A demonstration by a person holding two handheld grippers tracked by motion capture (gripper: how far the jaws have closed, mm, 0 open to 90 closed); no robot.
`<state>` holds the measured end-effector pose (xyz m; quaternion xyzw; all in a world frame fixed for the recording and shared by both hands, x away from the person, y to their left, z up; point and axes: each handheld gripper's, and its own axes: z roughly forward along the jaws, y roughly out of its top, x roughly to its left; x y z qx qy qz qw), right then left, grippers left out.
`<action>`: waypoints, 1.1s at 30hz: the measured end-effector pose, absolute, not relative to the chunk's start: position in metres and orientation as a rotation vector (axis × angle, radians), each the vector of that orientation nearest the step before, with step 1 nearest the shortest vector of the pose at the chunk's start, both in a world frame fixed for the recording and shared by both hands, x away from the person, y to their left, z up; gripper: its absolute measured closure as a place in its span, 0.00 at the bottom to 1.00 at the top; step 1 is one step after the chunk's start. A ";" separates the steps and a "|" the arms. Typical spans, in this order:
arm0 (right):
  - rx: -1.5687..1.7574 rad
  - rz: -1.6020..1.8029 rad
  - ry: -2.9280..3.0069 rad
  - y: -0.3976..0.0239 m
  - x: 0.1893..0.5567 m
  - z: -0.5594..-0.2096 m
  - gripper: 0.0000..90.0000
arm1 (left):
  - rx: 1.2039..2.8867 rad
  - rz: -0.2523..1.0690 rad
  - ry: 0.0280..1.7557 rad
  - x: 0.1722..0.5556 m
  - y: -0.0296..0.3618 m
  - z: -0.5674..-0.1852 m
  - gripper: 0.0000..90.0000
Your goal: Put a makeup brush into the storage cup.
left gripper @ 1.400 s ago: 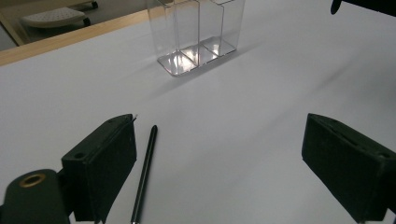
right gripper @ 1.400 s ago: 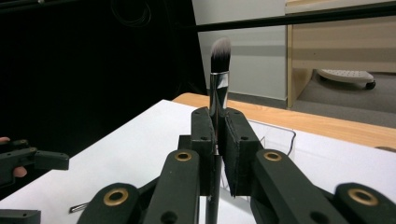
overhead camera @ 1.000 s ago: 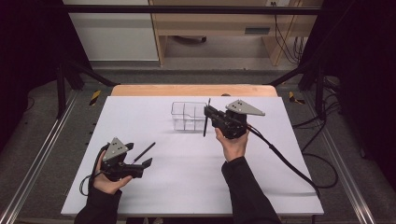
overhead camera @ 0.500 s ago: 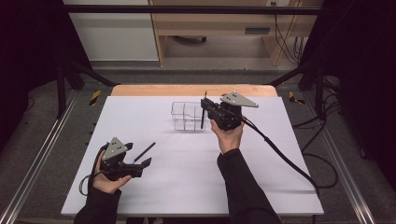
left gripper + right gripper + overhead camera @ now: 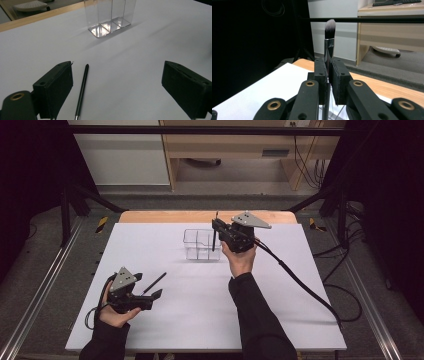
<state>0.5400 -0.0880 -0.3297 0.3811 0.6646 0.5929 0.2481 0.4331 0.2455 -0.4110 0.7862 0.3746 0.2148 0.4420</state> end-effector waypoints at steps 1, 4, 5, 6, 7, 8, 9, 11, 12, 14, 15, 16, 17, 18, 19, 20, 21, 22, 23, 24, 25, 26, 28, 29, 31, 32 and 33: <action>1.038 1.617 1.809 -0.087 0.541 -0.329 0.93 | 1.952 0.533 0.930 0.433 0.245 -0.411 0.10; 1.043 1.621 1.799 -0.086 0.546 -0.328 0.93 | 1.957 0.534 0.930 0.433 0.245 -0.412 0.10; 1.043 1.623 1.795 -0.086 0.548 -0.328 0.93 | 1.957 0.533 0.929 0.433 0.245 -0.412 0.10; 1.046 1.625 1.789 -0.085 0.549 -0.328 0.93 | 1.958 0.532 0.928 0.433 0.245 -0.412 0.10; 1.048 1.626 1.788 -0.085 0.551 -0.327 0.93 | 1.959 0.533 0.928 0.433 0.245 -0.412 0.10; 1.045 1.622 1.787 -0.084 0.552 -0.327 0.93 | 1.960 0.533 0.927 0.433 0.245 -0.412 0.10; 1.046 1.623 1.783 -0.083 0.554 -0.327 0.93 | 1.961 0.533 0.926 0.433 0.245 -0.412 0.10; 1.045 1.625 1.780 -0.081 0.556 -0.326 0.93 | 1.960 0.533 0.926 0.433 0.245 -0.412 0.10; 1.042 1.622 1.779 -0.080 0.558 -0.326 0.93 | 1.960 0.533 0.925 0.433 0.244 -0.412 0.10; 1.041 1.614 1.781 -0.078 0.561 -0.326 0.93 | 1.962 0.534 0.925 0.433 0.244 -0.412 0.10; 1.043 1.609 1.781 -0.076 0.563 -0.327 0.93 | 1.963 0.532 0.924 0.433 0.244 -0.412 0.10; 1.043 1.609 1.780 -0.075 0.564 -0.327 0.93 | 1.966 0.533 0.923 0.433 0.243 -0.413 0.10; 1.046 1.605 1.780 -0.074 0.567 -0.328 0.93 | 1.967 0.534 0.921 0.433 0.243 -0.412 0.10; 1.048 1.601 1.781 -0.073 0.569 -0.328 0.93 | 1.967 0.532 0.919 0.433 0.243 -0.412 0.10; 1.049 1.598 1.781 -0.072 0.570 -0.329 0.93 | 1.967 0.533 0.918 0.433 0.243 -0.412 0.10; 1.050 1.595 1.780 -0.072 0.572 -0.329 0.93 | 1.966 0.533 0.918 0.433 0.243 -0.412 0.10; 1.054 1.593 1.779 -0.071 0.573 -0.330 0.93 | 1.965 0.531 0.918 0.433 0.243 -0.412 0.10; 1.055 1.588 1.778 -0.070 0.575 -0.331 0.93 | 1.963 0.531 0.919 0.433 0.244 -0.412 0.10; 1.058 1.585 1.779 -0.069 0.576 -0.331 0.93 | 1.963 0.532 0.921 0.433 0.244 -0.412 0.10; 1.059 1.583 1.778 -0.068 0.578 -0.332 0.93 | 1.963 0.532 0.920 0.433 0.244 -0.412 0.10; 1.059 1.578 1.776 -0.067 0.579 -0.333 0.93 | 1.963 0.532 0.919 0.433 0.244 -0.412 0.10; 1.055 1.576 1.771 -0.067 0.580 -0.333 0.93 | 1.963 0.532 0.918 0.433 0.244 -0.412 0.10; 1.060 1.575 1.773 -0.065 0.583 -0.334 0.93 | 1.964 0.532 0.917 0.433 0.244 -0.412 0.10; 1.061 1.571 1.770 -0.064 0.584 -0.335 0.93 | 1.963 0.532 0.918 0.433 0.244 -0.412 0.10; 1.064 1.571 1.771 -0.063 0.586 -0.335 0.93 | 1.962 0.533 0.916 0.433 0.244 -0.411 0.10; 1.066 1.572 1.769 -0.063 0.587 -0.335 0.93 | 1.960 0.533 0.917 0.433 0.244 -0.411 0.10; 1.070 1.572 1.769 -0.063 0.588 -0.336 0.93 | 1.960 0.533 0.918 0.433 0.244 -0.411 0.10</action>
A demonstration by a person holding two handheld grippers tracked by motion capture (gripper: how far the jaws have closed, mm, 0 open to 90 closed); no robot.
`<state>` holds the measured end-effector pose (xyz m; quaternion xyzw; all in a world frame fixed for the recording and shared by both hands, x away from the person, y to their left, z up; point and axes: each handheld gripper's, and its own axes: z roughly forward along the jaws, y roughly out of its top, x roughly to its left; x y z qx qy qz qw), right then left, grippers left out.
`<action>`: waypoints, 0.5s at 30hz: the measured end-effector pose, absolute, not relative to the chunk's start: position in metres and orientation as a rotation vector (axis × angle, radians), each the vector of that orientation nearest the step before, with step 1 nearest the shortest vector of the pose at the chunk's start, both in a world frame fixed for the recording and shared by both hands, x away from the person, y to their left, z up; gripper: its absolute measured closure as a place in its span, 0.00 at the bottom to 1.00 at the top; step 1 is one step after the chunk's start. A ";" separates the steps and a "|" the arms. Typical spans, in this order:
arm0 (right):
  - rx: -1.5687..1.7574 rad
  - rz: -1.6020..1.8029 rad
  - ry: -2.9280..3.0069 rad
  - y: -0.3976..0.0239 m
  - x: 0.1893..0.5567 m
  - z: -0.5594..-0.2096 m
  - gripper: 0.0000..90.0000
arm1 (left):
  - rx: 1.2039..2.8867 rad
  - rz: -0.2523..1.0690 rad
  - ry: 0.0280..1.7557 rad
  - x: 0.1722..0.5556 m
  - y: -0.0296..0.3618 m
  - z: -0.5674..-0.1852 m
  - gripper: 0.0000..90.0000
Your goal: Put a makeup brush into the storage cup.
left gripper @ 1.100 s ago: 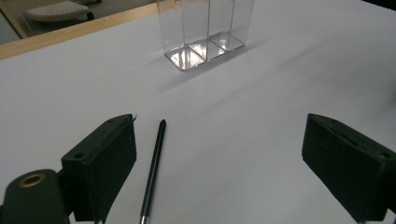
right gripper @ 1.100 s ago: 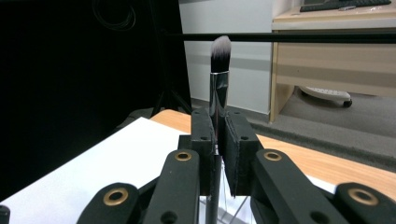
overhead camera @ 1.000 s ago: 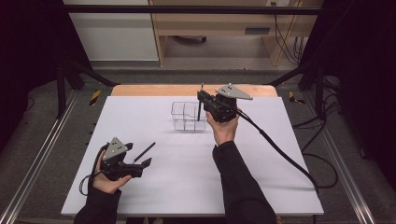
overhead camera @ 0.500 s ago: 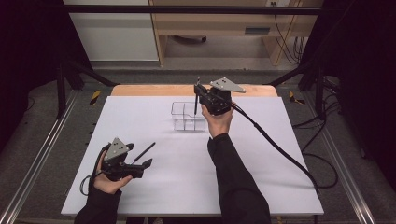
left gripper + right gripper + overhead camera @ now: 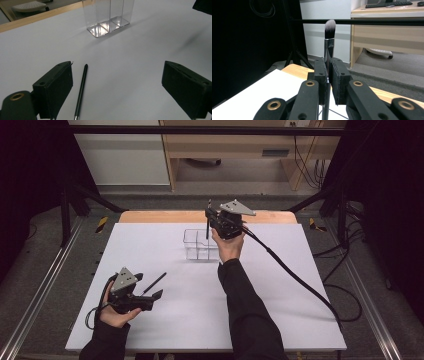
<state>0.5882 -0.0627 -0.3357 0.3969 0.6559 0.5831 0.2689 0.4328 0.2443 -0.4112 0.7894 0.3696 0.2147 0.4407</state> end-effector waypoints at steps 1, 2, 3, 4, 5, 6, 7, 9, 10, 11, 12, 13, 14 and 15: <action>1.073 1.573 1.767 -0.063 0.589 -0.336 0.93 | 1.959 0.533 0.918 0.433 0.245 -0.411 0.10; 1.077 1.570 1.766 -0.063 0.590 -0.337 0.93 | 1.957 0.532 0.919 0.433 0.245 -0.411 0.10; 1.083 1.571 1.764 -0.063 0.592 -0.337 0.93 | 1.957 0.533 0.919 0.433 0.245 -0.411 0.10; 1.084 1.573 1.764 -0.062 0.592 -0.338 0.93 | 1.958 0.533 0.918 0.433 0.245 -0.411 0.10; 1.083 1.573 1.763 -0.062 0.593 -0.338 0.93 | 1.959 0.533 0.917 0.433 0.244 -0.411 0.10; 1.086 1.572 1.761 -0.061 0.594 -0.339 0.93 | 1.960 0.532 0.918 0.433 0.244 -0.411 0.10; 1.087 1.571 1.761 -0.061 0.595 -0.340 0.93 | 1.962 0.533 0.916 0.433 0.244 -0.411 0.10; 1.089 1.571 1.763 -0.060 0.597 -0.342 0.93 | 1.963 0.535 0.915 0.433 0.244 -0.411 0.10; 1.091 1.567 1.763 -0.059 0.598 -0.344 0.93 | 1.962 0.534 0.915 0.433 0.244 -0.411 0.10; 1.094 1.567 1.763 -0.059 0.599 -0.345 0.93 | 1.962 0.534 0.915 0.433 0.244 -0.411 0.10; 1.099 1.566 1.763 -0.058 0.600 -0.346 0.93 | 1.960 0.532 0.918 0.433 0.244 -0.411 0.10; 1.100 1.564 1.762 -0.058 0.600 -0.347 0.93 | 1.959 0.532 0.918 0.433 0.245 -0.411 0.10; 1.104 1.564 1.761 -0.057 0.602 -0.348 0.93 | 1.958 0.532 0.919 0.433 0.245 -0.411 0.10; 1.105 1.565 1.762 -0.057 0.602 -0.349 0.93 | 1.957 0.531 0.919 0.433 0.245 -0.411 0.10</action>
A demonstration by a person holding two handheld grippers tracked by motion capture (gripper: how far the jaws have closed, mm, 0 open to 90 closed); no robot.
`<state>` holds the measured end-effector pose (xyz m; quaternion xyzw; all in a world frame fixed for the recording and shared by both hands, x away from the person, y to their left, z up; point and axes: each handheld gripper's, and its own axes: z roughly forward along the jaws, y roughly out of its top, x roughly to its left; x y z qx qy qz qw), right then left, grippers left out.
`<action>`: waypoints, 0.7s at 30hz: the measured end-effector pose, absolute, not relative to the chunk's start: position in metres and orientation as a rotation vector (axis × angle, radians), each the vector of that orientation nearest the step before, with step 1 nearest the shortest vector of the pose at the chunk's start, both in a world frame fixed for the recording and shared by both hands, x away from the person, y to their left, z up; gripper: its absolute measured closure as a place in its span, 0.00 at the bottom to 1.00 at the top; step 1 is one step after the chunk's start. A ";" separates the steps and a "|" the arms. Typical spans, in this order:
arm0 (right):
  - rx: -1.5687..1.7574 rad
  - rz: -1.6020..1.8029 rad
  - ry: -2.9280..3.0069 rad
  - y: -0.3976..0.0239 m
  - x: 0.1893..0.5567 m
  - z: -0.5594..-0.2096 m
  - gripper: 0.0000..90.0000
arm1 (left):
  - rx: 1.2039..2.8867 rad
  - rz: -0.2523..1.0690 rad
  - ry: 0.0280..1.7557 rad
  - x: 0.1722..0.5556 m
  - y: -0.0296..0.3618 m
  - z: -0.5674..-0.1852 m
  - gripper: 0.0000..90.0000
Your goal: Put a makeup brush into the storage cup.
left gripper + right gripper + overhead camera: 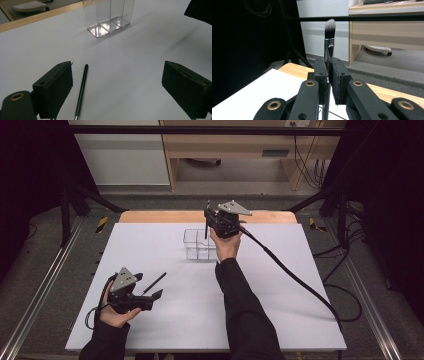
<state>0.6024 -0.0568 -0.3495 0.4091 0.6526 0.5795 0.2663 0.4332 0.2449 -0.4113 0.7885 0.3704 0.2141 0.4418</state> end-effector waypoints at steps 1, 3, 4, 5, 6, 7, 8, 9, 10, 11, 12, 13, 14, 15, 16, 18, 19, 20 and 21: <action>1.105 1.563 1.763 -0.056 0.603 -0.351 0.93 | 1.957 0.531 0.919 0.433 0.245 -0.411 0.10; 1.105 1.562 1.767 -0.055 0.604 -0.353 0.93 | 1.960 0.532 0.919 0.433 0.245 -0.412 0.10; 1.105 1.562 1.769 -0.054 0.605 -0.354 0.93 | 1.962 0.534 0.917 0.433 0.245 -0.412 0.10; 1.107 1.558 1.771 -0.053 0.605 -0.355 0.93 | 1.962 0.534 0.917 0.433 0.245 -0.411 0.10; 1.110 1.554 1.775 -0.053 0.606 -0.357 0.93 | 1.961 0.532 0.918 0.433 0.244 -0.411 0.10; 1.112 1.552 1.778 -0.052 0.607 -0.358 0.93 | 1.961 0.533 0.917 0.433 0.245 -0.411 0.10; 1.114 1.548 1.780 -0.052 0.607 -0.359 0.93 | 1.960 0.533 0.917 0.433 0.245 -0.411 0.10; 1.119 1.548 1.783 -0.051 0.608 -0.361 0.93 | 1.959 0.532 0.917 0.433 0.245 -0.411 0.10; 1.119 1.546 1.785 -0.050 0.608 -0.361 0.93 | 1.959 0.532 0.919 0.433 0.245 -0.411 0.10; 1.122 1.544 1.787 -0.050 0.609 -0.363 0.93 | 1.959 0.532 0.919 0.433 0.245 -0.411 0.10; 1.126 1.541 1.789 -0.049 0.609 -0.364 0.93 | 1.959 0.532 0.919 0.433 0.245 -0.411 0.10; 1.127 1.538 1.793 -0.049 0.610 -0.366 0.93 | 1.959 0.532 0.919 0.433 0.245 -0.411 0.10; 1.128 1.535 1.794 -0.048 0.610 -0.367 0.93 | 1.959 0.532 0.919 0.433 0.245 -0.411 0.10; 1.130 1.533 1.798 -0.048 0.611 -0.368 0.94 | 1.959 0.532 0.919 0.433 0.245 -0.411 0.10; 1.130 1.532 1.800 -0.047 0.611 -0.369 0.93 | 1.960 0.533 0.919 0.433 0.245 -0.411 0.10; 1.134 1.525 1.807 -0.046 0.611 -0.372 0.93 | 1.957 0.532 0.917 0.433 0.245 -0.411 0.10; 1.135 1.521 1.810 -0.045 0.612 -0.373 0.93 | 1.957 0.531 0.916 0.433 0.245 -0.411 0.10; 1.135 1.518 1.811 -0.044 0.612 -0.374 0.93 | 1.957 0.530 0.917 0.433 0.245 -0.411 0.10; 1.139 1.516 1.815 -0.044 0.612 -0.376 0.93 | 1.957 0.529 0.917 0.433 0.245 -0.411 0.10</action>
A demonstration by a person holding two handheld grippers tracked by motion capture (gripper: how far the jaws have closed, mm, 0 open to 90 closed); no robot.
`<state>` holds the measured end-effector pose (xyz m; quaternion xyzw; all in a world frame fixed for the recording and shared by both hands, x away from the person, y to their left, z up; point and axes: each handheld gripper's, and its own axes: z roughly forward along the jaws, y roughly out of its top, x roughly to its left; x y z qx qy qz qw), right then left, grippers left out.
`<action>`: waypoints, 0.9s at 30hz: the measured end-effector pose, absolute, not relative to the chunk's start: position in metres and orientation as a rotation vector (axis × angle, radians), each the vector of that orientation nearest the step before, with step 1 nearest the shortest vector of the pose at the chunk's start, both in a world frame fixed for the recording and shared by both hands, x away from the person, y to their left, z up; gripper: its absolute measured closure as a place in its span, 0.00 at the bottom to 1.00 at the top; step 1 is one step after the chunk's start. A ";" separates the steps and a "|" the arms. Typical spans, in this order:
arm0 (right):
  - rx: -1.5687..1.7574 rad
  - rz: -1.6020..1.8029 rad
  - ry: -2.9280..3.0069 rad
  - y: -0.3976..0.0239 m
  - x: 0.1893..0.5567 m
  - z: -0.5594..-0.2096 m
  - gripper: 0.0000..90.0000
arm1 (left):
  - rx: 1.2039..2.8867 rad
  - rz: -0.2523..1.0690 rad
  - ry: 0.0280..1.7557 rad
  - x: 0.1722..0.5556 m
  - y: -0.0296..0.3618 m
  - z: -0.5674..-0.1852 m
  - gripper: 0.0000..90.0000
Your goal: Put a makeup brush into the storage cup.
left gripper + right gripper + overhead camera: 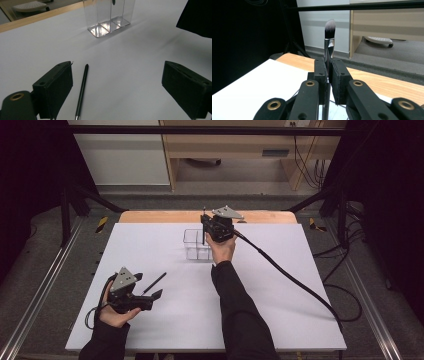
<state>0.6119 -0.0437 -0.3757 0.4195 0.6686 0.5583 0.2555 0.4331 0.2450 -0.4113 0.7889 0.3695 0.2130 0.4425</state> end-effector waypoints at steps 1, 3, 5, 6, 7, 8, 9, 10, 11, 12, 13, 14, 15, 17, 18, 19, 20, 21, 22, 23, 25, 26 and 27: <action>1.139 1.513 1.821 -0.043 0.612 -0.377 0.93 | 1.959 0.528 0.918 0.433 0.245 -0.411 0.10; 1.139 1.509 1.826 -0.042 0.612 -0.380 0.93 | 1.959 0.522 0.920 0.433 0.245 -0.411 0.10; 1.144 1.504 1.829 -0.041 0.612 -0.382 0.93 | 1.956 0.512 0.925 0.432 0.245 -0.411 0.10; 1.147 1.502 1.833 -0.040 0.613 -0.383 0.93 | 1.957 0.519 0.924 0.433 0.245 -0.411 0.10; 1.147 1.500 1.835 -0.040 0.613 -0.384 0.93 | 1.957 0.521 0.924 0.433 0.245 -0.411 0.10; 1.148 1.498 1.839 -0.039 0.613 -0.385 0.93 | 1.957 0.522 0.925 0.433 0.245 -0.411 0.10; 1.150 1.496 1.841 -0.039 0.613 -0.387 0.93 | 1.958 0.522 0.925 0.433 0.245 -0.411 0.10; 1.152 1.493 1.843 -0.038 0.612 -0.388 0.93 | 1.958 0.523 0.926 0.433 0.245 -0.411 0.10; 1.153 1.490 1.848 -0.038 0.612 -0.390 0.93 | 1.958 0.525 0.925 0.433 0.245 -0.411 0.10; 1.155 1.488 1.850 -0.037 0.612 -0.391 0.93 | 1.959 0.525 0.925 0.433 0.245 -0.411 0.10; 1.148 1.479 1.857 -0.036 0.612 -0.393 0.93 | 1.960 0.526 0.924 0.433 0.245 -0.411 0.10; 1.148 1.478 1.860 -0.035 0.611 -0.394 0.93 | 1.961 0.527 0.924 0.433 0.245 -0.411 0.10; 1.146 1.473 1.867 -0.034 0.611 -0.396 0.93 | 1.961 0.527 0.924 0.433 0.245 -0.411 0.10; 1.149 1.470 1.873 -0.033 0.611 -0.398 0.93 | 1.961 0.536 0.920 0.434 0.246 -0.411 0.10; 1.151 1.466 1.876 -0.033 0.611 -0.400 0.93 | 1.961 0.536 0.920 0.433 0.246 -0.411 0.10; 1.152 1.463 1.881 -0.032 0.611 -0.401 0.93 | 1.960 0.536 0.921 0.434 0.246 -0.411 0.10; 1.152 1.458 1.884 -0.032 0.611 -0.402 0.93 | 1.960 0.536 0.921 0.434 0.246 -0.411 0.10; 1.155 1.452 1.888 -0.031 0.611 -0.404 0.93 | 1.960 0.536 0.922 0.434 0.246 -0.412 0.10; 1.155 1.447 1.892 -0.031 0.611 -0.405 0.93 | 1.960 0.535 0.922 0.434 0.246 -0.412 0.10; 1.157 1.440 1.896 -0.030 0.610 -0.406 0.93 | 1.960 0.536 0.922 0.434 0.246 -0.412 0.10; 1.160 1.421 1.904 -0.029 0.611 -0.409 0.93 | 1.961 0.537 0.921 0.433 0.246 -0.411 0.10; 1.164 1.417 1.907 -0.029 0.610 -0.410 0.93 | 1.961 0.537 0.921 0.434 0.246 -0.412 0.10; 1.162 1.413 1.910 -0.029 0.611 -0.411 0.93 | 1.961 0.536 0.921 0.434 0.245 -0.412 0.10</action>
